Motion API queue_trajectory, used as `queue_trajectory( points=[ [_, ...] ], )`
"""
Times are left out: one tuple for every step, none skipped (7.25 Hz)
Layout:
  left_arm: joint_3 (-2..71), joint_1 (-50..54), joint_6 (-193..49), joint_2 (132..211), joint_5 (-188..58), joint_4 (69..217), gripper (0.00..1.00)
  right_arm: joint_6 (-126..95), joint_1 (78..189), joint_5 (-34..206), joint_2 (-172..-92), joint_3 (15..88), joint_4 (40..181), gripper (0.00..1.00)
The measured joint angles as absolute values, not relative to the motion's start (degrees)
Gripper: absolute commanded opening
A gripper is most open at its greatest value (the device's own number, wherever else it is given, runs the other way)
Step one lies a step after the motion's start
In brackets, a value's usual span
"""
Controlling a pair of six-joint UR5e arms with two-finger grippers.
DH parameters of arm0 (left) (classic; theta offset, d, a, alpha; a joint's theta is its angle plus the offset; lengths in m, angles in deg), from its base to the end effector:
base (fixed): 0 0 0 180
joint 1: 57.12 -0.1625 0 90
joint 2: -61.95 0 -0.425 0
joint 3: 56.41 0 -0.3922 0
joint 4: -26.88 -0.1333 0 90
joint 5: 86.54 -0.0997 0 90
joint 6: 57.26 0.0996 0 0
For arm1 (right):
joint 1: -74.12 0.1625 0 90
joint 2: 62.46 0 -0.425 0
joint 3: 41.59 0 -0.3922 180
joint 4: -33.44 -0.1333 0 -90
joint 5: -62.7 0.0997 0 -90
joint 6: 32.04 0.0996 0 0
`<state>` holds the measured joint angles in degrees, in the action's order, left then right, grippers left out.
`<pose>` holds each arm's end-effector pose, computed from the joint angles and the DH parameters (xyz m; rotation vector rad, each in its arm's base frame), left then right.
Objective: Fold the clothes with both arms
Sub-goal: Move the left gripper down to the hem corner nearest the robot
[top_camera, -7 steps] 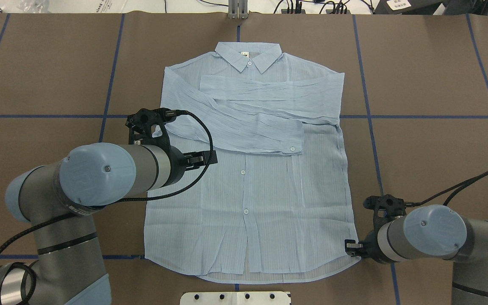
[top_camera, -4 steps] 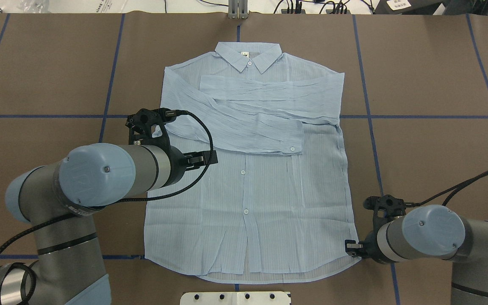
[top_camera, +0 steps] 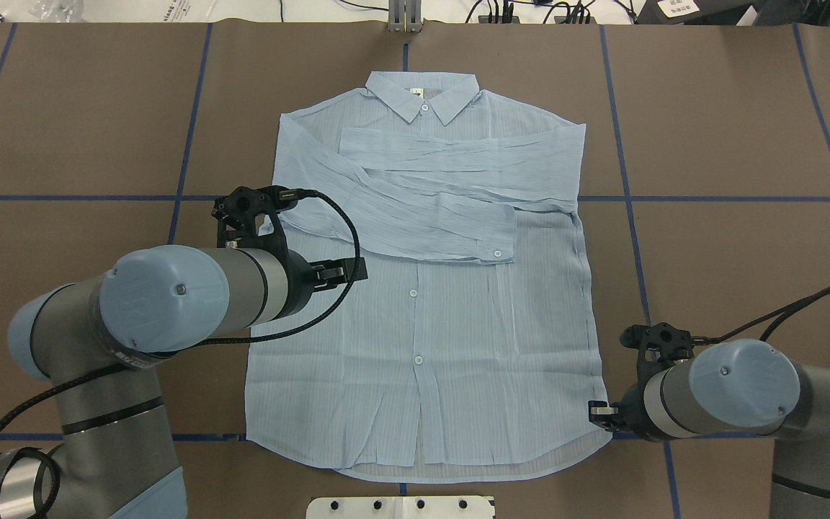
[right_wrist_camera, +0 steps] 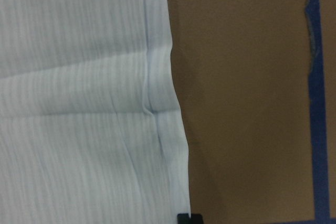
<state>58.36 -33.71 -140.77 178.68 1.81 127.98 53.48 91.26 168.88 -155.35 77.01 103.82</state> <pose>0.4686 -0.3513 0.1924 0.3080 1.0528 -0.2810 -0.4181 -0.2394 0.4132 -0.1153 -0.8219 0.0964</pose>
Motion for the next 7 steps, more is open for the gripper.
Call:
queue_trajectory(
  points=[
    [58.4, -33.7, -140.9, 177.9, 2.1, 128.0, 0.96, 53.5, 92.1, 169.1, -155.4, 77.6, 103.8, 0.0],
    [58.6, -33.7, -141.3, 176.6, 3.3, 128.0, 0.95, 53.5, 92.8, 169.1, -155.5, 78.0, 103.8, 0.0],
    [58.8, -33.7, -141.6, 174.1, 5.7, 128.0, 0.95, 53.5, 93.4, 169.1, -155.5, 78.4, 103.8, 0.0],
    [59.2, -33.7, -142.0, 171.2, 8.0, 128.0, 0.94, 53.5, 94.0, 169.1, -155.5, 78.6, 103.8, 0.0],
    [59.6, -34.2, -142.8, 168.8, 9.2, 128.0, 0.94, 53.5, 94.6, 169.1, -155.5, 78.7, 103.8, 0.0],
    [59.9, -35.6, -144.2, 167.0, 9.6, 128.0, 0.94, 53.5, 95.0, 169.1, -155.4, 78.8, 103.8, 0.0],
    [60.0, -37.7, -145.9, 165.8, 9.8, 128.0, 0.89, 53.4, 95.4, 169.1, -155.4, 78.9, 103.8, 0.0]
  ],
)
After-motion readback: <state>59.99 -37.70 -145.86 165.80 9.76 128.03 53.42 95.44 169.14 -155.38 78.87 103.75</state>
